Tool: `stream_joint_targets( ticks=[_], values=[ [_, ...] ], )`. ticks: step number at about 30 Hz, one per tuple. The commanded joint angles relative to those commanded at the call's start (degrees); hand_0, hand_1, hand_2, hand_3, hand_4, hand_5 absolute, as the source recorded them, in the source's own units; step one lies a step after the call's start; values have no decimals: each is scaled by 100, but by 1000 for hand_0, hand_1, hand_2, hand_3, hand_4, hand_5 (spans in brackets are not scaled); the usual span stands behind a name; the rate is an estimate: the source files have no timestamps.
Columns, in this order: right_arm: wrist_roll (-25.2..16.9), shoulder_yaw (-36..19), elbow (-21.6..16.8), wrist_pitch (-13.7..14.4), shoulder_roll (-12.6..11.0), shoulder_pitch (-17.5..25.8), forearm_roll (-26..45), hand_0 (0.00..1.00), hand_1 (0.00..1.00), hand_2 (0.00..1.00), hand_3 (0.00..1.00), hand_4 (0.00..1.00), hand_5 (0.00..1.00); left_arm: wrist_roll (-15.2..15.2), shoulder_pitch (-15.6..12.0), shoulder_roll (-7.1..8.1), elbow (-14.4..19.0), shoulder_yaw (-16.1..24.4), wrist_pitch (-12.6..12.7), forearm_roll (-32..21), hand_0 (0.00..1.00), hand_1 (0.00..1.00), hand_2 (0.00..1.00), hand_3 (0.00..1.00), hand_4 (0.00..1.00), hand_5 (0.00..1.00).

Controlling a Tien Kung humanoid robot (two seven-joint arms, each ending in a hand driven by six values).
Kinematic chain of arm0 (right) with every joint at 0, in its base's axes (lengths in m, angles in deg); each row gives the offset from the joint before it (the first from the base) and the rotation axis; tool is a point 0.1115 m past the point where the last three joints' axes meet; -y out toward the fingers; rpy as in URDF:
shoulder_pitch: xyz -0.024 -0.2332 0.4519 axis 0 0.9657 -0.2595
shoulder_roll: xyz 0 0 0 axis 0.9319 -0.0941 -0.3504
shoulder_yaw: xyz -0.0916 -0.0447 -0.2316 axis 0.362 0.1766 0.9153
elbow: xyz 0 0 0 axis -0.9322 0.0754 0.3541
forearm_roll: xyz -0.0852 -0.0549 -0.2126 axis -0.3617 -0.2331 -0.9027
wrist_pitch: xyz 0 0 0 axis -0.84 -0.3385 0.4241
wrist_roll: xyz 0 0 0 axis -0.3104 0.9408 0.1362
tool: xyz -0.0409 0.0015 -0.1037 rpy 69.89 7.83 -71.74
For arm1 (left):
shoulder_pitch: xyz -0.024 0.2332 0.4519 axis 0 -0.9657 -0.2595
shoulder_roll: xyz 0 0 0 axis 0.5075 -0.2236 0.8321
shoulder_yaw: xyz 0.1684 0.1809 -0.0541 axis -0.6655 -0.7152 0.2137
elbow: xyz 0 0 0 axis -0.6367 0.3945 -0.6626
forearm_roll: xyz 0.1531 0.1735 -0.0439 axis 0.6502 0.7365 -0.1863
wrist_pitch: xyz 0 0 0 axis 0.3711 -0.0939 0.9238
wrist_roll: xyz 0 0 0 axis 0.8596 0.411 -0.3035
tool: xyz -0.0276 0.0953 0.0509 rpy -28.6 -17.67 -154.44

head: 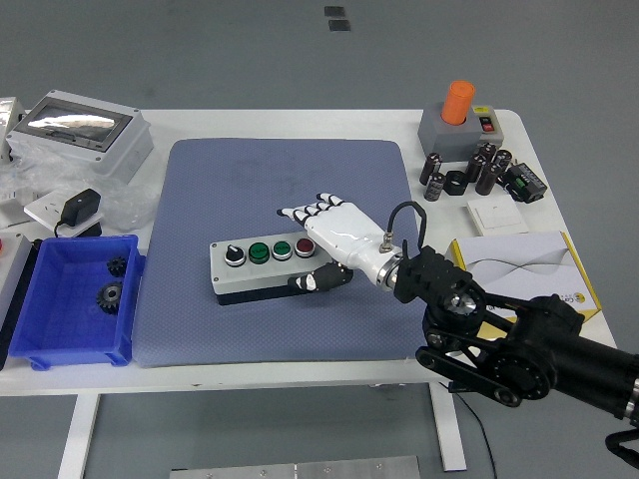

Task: Pick up the button,place it on the desk,press the button,press the button

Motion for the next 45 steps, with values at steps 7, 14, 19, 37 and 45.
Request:
stream_joint_targets(
  ticks=[7,14,19,37,45],
  values=[
    [-147,-761,-1210,-1095,-963,107,1274,954,888,941,998,968,394,-23,-17,-4,8,-19,-8,-22,768,767,724,804,848,620],
    [-17,-1587,-1835,-1777,-1579,-73,2461,998,955,993,998,964,389,-52,-18,8,21,-37,-4,-59,768,767,723,802,845,615],
    [578,-1027,-1745,-2074,-1283,-583,1924,998,958,974,998,789,285,-59,1,26,28,-36,-3,-73,767,766,723,801,842,612],
    [1082,75,-1614,-1925,-908,-787,1410,92,106,174,700,368,122,-80,-22,16,36,-61,8,-140,766,766,720,799,834,603],
    [1052,174,-1458,-1807,-802,-791,1411,64,77,152,692,314,45,-48,-10,9,26,-31,-8,-96,765,766,718,799,833,601]
  ],
)
